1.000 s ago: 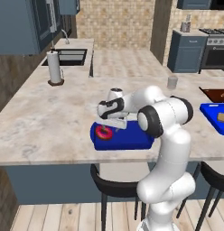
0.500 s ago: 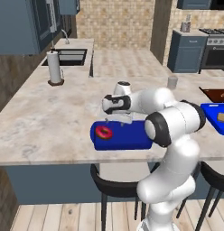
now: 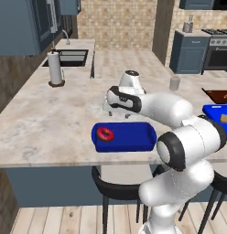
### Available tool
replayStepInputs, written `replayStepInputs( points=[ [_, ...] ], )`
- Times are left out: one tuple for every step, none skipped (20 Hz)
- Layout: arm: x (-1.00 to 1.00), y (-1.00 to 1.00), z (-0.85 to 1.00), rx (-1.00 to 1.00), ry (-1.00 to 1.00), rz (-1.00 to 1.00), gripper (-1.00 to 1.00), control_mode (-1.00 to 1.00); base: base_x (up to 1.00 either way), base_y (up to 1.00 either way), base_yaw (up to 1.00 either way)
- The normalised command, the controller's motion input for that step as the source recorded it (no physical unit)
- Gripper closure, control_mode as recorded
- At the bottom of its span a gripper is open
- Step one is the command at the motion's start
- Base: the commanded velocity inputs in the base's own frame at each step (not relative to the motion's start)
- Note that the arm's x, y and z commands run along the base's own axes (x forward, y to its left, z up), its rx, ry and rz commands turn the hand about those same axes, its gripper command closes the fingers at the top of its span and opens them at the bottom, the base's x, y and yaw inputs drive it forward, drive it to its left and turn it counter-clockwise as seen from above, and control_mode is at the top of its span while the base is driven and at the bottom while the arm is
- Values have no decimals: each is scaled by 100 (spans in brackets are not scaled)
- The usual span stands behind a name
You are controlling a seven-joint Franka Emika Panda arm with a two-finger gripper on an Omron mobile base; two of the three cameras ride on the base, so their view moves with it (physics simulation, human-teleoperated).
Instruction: Take the donuts from the fridge and place them on the empty tray on the dining counter.
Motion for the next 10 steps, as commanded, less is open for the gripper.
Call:
replayStepInputs(
  points=[
    [-99, -3, 61, -8, -17, 26, -100, -100, 0, 0, 0],
    [-100, -14, 71, -8, -20, 27, -100, -100, 0, 0, 0],
    [-100, -14, 74, -7, -21, 29, -100, -100, 0, 0, 0],
    [-100, -15, 74, -9, -21, 29, -100, -100, 0, 0, 0],
    [-100, -21, 76, -9, -21, 29, -100, -100, 0, 0, 0],
    [-100, -19, 79, -11, -24, 30, -100, -100, 0, 0, 0],
    [-100, -24, 81, -11, -25, 31, -100, -100, 0, 0, 0],
    [-100, -30, 84, -9, -24, 31, -100, -100, 0, 0, 0],
    [-100, -31, 85, -6, -21, 32, -100, -100, 0, 0, 0],
    [-100, -30, 88, -5, -19, 32, -100, -100, 0, 0, 0]
  ],
)
